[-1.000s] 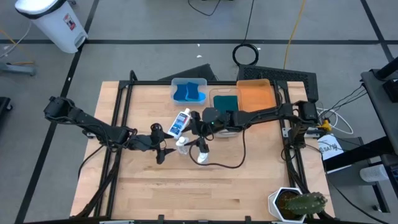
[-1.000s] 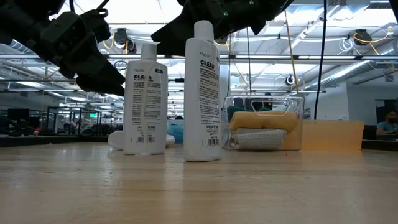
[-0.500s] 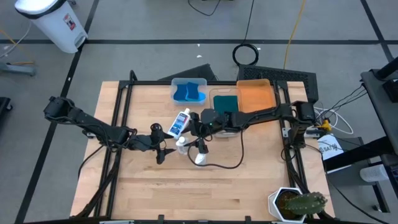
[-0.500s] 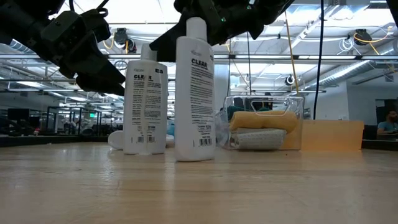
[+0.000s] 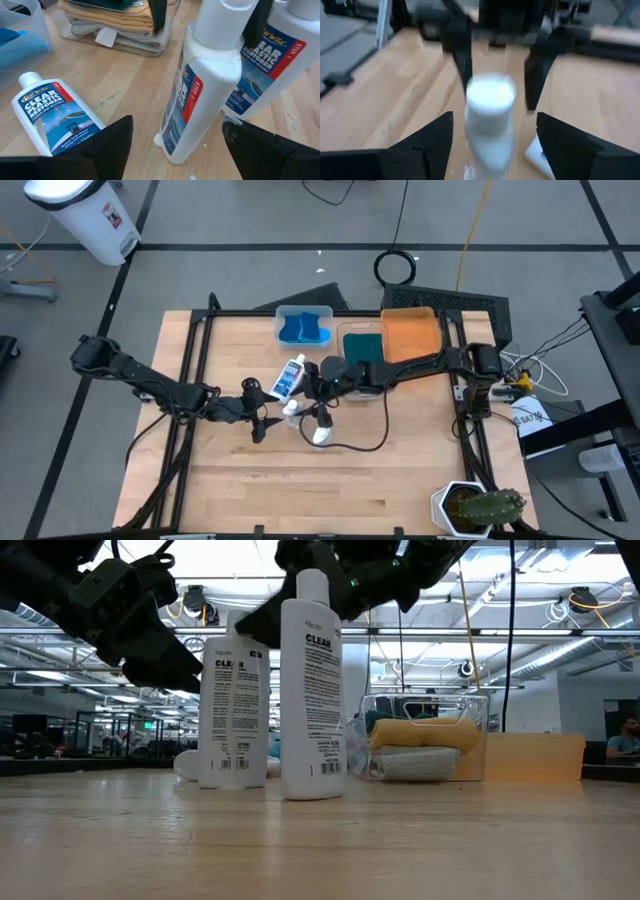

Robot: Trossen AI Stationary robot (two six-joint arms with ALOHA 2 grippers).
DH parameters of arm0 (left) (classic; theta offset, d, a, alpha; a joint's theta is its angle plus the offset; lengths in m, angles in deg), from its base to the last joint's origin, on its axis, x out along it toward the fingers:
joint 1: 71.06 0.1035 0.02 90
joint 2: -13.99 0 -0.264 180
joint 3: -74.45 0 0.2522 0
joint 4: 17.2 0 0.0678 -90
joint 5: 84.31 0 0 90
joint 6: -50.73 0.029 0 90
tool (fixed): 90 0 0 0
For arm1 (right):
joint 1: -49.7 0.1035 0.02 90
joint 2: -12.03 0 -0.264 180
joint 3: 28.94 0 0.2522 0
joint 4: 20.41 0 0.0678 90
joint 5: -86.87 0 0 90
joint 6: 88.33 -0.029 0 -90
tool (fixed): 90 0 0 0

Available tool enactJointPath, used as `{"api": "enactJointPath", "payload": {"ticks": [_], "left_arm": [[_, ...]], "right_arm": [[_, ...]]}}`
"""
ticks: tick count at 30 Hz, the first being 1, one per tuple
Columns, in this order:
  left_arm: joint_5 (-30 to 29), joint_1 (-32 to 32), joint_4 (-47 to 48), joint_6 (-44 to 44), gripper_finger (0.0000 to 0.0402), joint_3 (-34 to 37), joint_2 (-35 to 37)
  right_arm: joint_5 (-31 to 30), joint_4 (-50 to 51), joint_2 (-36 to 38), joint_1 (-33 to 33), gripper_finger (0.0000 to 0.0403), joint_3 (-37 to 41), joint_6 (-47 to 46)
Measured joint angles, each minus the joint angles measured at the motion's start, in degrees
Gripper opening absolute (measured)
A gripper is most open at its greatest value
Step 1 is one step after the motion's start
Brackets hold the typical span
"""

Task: Pick & Place Kitchen Items
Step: Put the white plastic restorer bottle into the orange bin

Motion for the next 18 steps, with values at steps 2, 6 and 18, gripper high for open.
{"api": "enactJointPath", "payload": {"ticks": [2, 6, 18], "left_arm": [[0.00, 0.01, 0.00, -0.19, 0.0311, 0.00, 0.00], [0.00, 0.00, 0.02, -0.55, 0.0309, 0.00, 0.00], [-0.02, 0.00, 0.04, -0.61, 0.0301, 0.00, 0.00]], "right_arm": [[0.00, -0.97, 0.30, 0.00, 0.0249, -0.17, -0.01], [0.00, -0.79, 0.13, 0.00, 0.0231, -0.10, -0.01], [0.02, -1.62, 0.22, 0.00, 0.0176, -0.13, 0.16]]}}
